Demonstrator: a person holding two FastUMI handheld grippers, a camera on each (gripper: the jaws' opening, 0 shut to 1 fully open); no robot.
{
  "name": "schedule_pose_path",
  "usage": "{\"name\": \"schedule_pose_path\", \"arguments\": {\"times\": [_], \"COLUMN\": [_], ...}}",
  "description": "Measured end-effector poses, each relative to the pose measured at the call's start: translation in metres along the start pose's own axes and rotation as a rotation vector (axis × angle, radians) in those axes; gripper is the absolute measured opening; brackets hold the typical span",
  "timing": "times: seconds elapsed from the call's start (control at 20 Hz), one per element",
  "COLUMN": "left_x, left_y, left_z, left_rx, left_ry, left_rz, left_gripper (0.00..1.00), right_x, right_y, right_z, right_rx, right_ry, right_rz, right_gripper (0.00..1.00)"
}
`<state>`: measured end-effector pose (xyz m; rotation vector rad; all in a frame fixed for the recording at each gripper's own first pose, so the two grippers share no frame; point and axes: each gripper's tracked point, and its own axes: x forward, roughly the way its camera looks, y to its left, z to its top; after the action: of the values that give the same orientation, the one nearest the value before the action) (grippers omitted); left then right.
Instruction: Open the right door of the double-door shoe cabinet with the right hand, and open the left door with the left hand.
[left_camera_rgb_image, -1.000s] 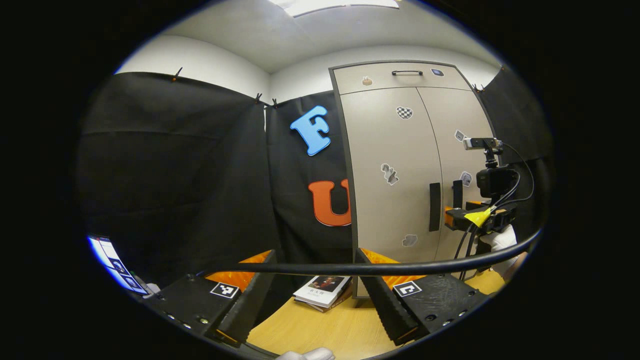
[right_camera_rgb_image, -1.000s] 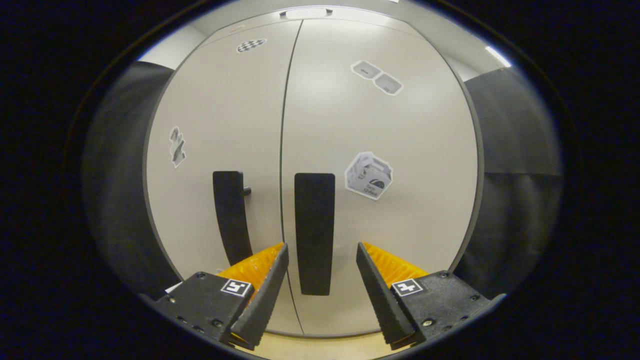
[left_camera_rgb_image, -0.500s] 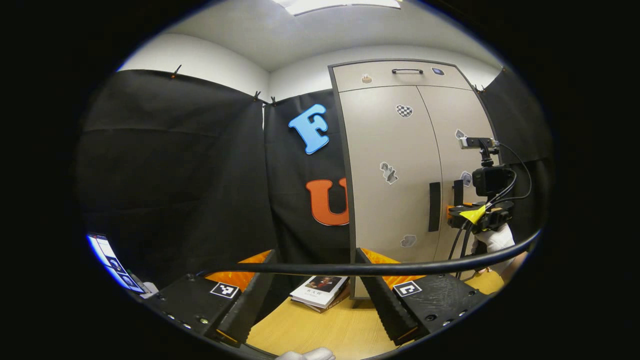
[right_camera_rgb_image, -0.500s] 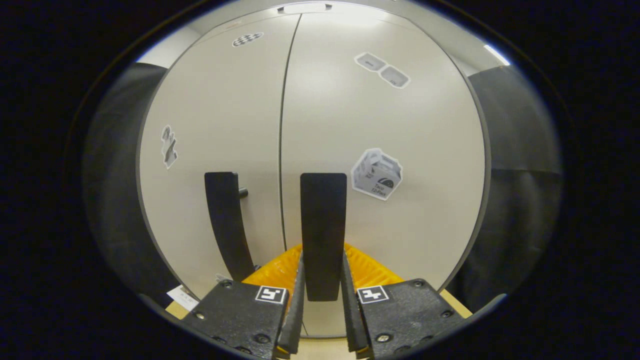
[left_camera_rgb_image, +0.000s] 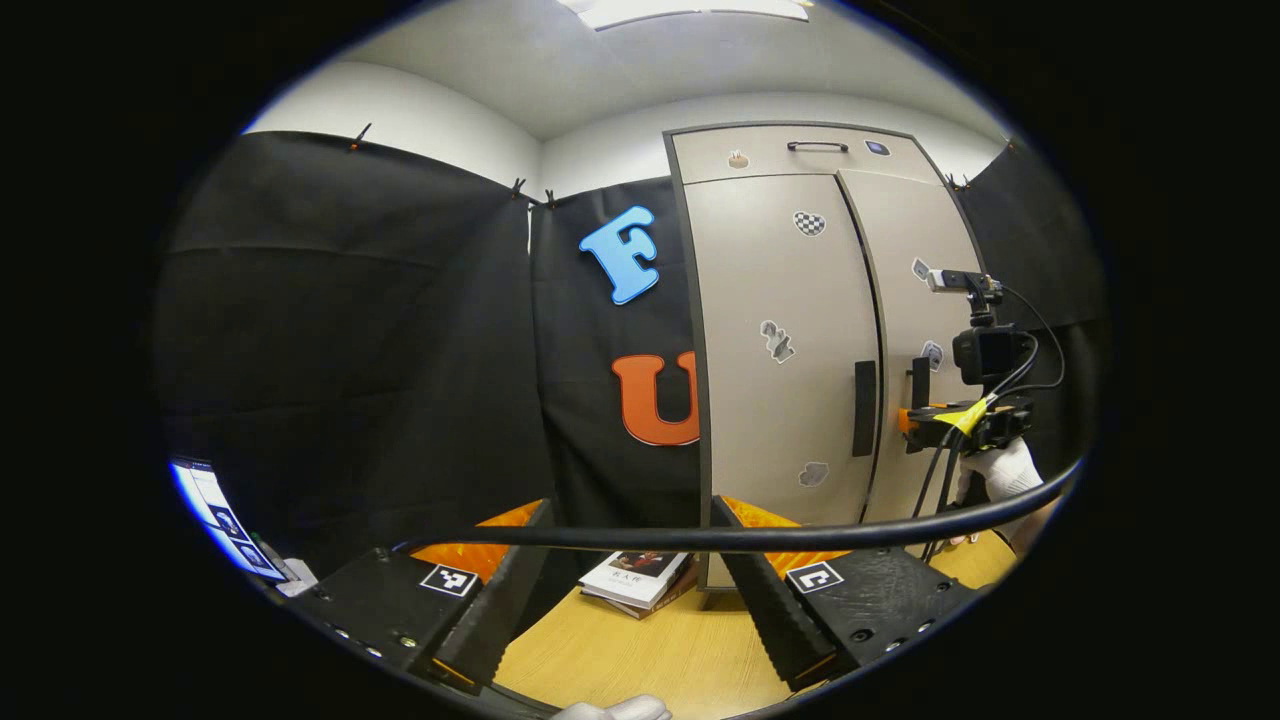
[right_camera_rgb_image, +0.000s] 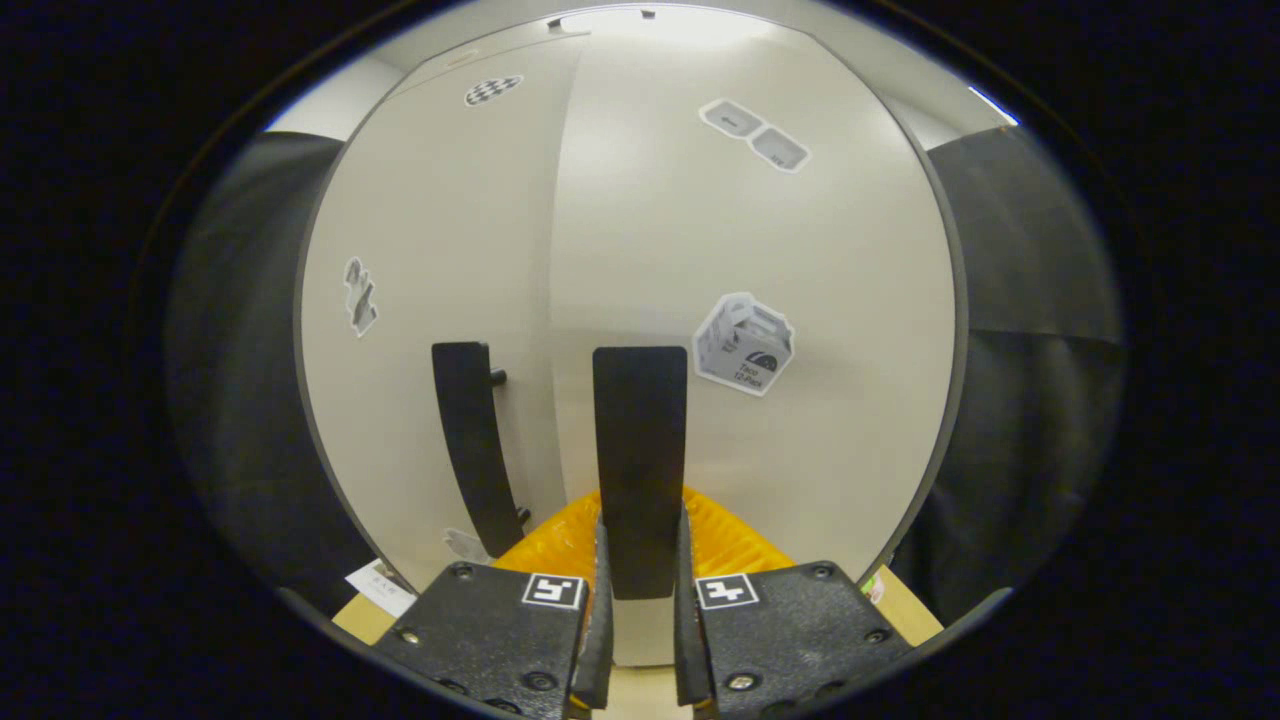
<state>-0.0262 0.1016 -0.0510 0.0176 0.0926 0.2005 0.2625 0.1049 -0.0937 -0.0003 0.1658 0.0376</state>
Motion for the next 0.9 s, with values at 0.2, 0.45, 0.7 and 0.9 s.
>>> {"name": "schedule_pose_path", "arguments": {"times": [0.2, 0.45, 0.7, 0.9], "left_x": [-0.007, -0.013, -0.018, -0.021], "left_y": [-0.003, -0.01, -0.02, -0.033], "left_z": [-0.003, -0.003, 0.002, 0.004], "left_rx": [0.0, -0.012, -0.008, -0.004], "left_ry": [-0.003, -0.001, -0.016, -0.02], "left_rz": [-0.01, -0.03, -0.046, -0.065], "left_gripper": [0.96, 0.96, 0.96, 0.96], "right_x": [-0.012, -0.026, -0.04, -0.052], "right_y": [-0.003, -0.008, -0.016, -0.027], "right_z": [-0.001, -0.004, -0.005, -0.008], "right_rx": [0.001, 0.003, 0.017, 0.017], "right_ry": [-0.001, 0.0, 0.0, 0.003], "right_rz": [0.022, 0.038, 0.05, 0.037], "right_gripper": [0.27, 0.25, 0.27, 0.23]}}
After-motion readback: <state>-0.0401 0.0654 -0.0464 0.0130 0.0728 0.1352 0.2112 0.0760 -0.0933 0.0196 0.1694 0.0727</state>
